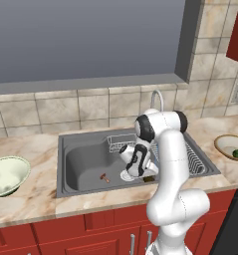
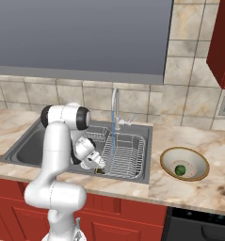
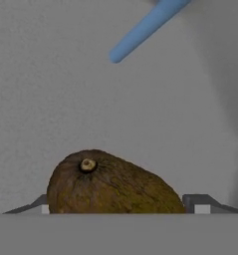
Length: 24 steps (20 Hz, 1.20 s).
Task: Pick the avocados from the sink and place them in one bowl. Place the mushroom in the other bowl. Then turn off the sink faucet.
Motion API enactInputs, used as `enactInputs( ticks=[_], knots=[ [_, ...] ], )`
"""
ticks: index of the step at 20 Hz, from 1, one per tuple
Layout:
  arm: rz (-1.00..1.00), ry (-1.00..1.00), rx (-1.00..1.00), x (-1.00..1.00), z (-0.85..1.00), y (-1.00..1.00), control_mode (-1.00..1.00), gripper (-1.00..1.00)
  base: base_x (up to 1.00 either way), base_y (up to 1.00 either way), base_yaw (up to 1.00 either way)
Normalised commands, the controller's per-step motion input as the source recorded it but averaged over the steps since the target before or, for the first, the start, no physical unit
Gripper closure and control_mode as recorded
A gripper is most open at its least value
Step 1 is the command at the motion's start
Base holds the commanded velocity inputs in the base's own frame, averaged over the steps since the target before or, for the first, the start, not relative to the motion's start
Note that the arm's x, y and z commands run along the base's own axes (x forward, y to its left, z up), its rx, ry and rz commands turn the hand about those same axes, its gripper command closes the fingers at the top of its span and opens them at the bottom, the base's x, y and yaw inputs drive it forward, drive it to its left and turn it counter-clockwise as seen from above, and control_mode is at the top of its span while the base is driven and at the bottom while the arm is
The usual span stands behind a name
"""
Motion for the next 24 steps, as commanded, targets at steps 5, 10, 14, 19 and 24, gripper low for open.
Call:
enactInputs(
  ticks=[5, 10, 14, 19, 24],
  knots=[
    [0.00, 0.00, 0.00, 0.01, -0.06, 0.00, -1.00, 1.00, 0.00, 0.00, 0.00],
    [0.00, 0.00, 0.00, 0.00, 0.00, 0.19, -1.00, 1.00, 0.00, 0.00, 0.00],
    [0.00, 0.00, 0.00, 0.00, 0.03, 0.57, -1.00, 1.00, 0.00, 0.00, 0.00],
    [0.00, 0.00, -0.01, 0.00, 0.00, 0.85, -1.00, 1.00, 0.00, 0.00, 0.00],
    [0.00, 0.02, 0.00, -0.01, 0.09, 0.69, -1.00, 1.00, 0.00, 0.00, 0.00]
  ],
)
